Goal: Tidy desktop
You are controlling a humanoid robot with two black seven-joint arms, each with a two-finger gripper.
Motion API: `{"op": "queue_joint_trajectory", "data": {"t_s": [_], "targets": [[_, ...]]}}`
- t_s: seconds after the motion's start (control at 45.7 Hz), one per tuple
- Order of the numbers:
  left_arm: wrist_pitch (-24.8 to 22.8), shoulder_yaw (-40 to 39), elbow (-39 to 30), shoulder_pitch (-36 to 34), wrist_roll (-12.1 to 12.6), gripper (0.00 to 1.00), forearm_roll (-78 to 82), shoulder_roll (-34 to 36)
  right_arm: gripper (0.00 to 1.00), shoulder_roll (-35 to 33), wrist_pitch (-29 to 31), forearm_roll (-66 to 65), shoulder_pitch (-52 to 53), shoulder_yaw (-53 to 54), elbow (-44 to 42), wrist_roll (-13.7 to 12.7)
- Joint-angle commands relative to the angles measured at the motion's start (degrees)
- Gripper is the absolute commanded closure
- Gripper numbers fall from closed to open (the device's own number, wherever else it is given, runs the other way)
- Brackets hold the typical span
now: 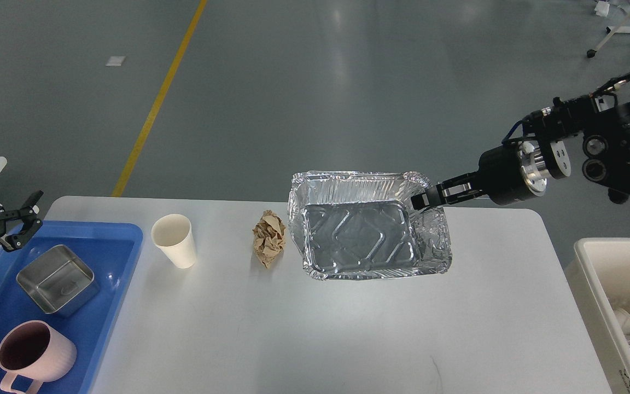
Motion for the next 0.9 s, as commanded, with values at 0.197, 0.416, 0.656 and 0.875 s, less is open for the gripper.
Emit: {"op": "queue_joint_trajectory", "data": {"t_s": [0.197, 0.416, 0.656, 0.875], "targets": [[-0.42, -0.56, 0.54, -0.04, -11.71, 0.03, 11.16, -0.05, 1.0, 10.03, 0.09, 4.2, 0.38, -4.68, -6.09, -3.62], [-0.69, 1.02, 0.54, -0.3, -15.95, 0.03, 14.07, -0.58, 1.0, 11.62, 0.18, 4.46, 1.26, -6.18, -7.67, -4.06], [0.98, 2.34, 0.54, -2.15, -8.93, 0.06, 15.3, 0.21, 1.0, 12.32, 0.27, 4.46, 1.78, -6.79, -8.11, -4.06], [5.82, 4.27, -2.53, -4.87, 4.43, 0.07, 31.99, 1.79, 1.0, 12.32, 0.27, 4.46, 1.7, -6.88, -8.28, -4.15]]}}
